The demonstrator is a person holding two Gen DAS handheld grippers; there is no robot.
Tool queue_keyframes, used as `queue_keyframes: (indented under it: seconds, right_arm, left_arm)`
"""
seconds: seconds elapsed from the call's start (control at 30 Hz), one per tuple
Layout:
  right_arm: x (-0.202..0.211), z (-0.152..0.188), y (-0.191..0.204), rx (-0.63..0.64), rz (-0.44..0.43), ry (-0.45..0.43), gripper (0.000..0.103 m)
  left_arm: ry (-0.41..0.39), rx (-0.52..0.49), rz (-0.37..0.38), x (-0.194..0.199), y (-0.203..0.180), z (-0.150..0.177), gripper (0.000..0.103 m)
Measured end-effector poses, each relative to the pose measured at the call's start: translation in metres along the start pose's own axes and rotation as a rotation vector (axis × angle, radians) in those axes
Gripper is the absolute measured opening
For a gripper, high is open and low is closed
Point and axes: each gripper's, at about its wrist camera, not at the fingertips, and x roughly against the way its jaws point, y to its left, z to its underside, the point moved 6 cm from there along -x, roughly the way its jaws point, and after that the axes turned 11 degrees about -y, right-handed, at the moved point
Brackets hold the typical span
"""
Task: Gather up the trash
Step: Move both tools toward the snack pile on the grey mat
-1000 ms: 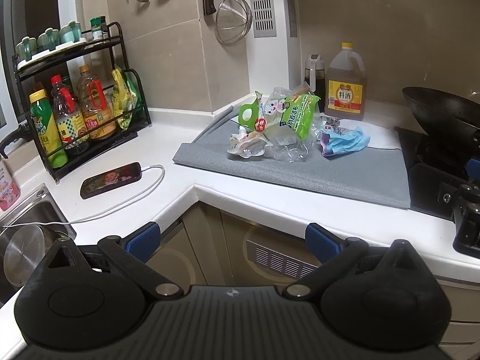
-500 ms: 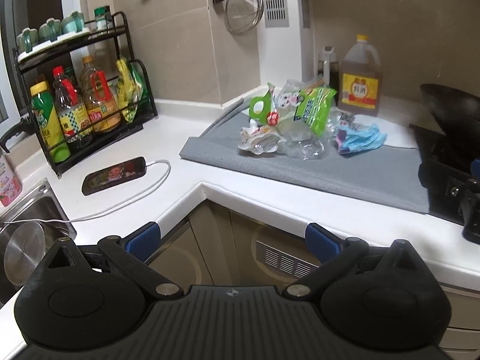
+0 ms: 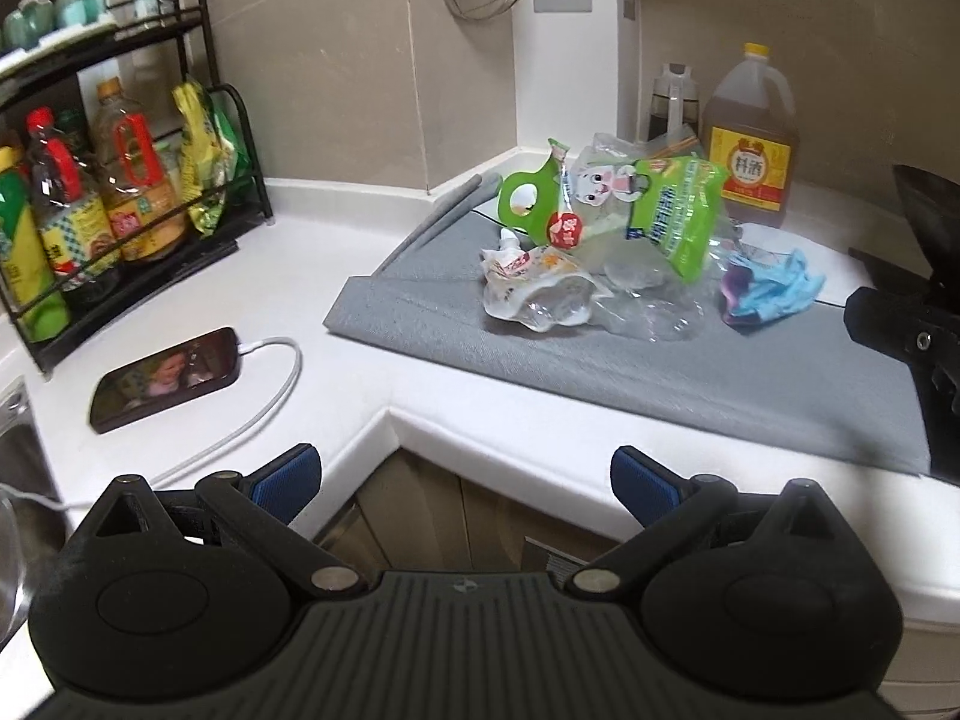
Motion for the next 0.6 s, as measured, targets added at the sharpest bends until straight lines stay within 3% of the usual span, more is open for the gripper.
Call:
queue_keyframes:
  seconds: [0.3,0.6]
  right_arm:
    - [-0.053,-0.002,0.003,-0.035,0.007,0.093,0.103]
    - [-0.070,-0.021,-0.001,-0.029,0.049,0.162,0.103]
  left_arm:
    - [0.023,-0.039,0.019,-0.035,0.013,-0.024,0.103]
    - [0.087,-0.035,-0.008,-0.052,0.025,-0.051,0.103]
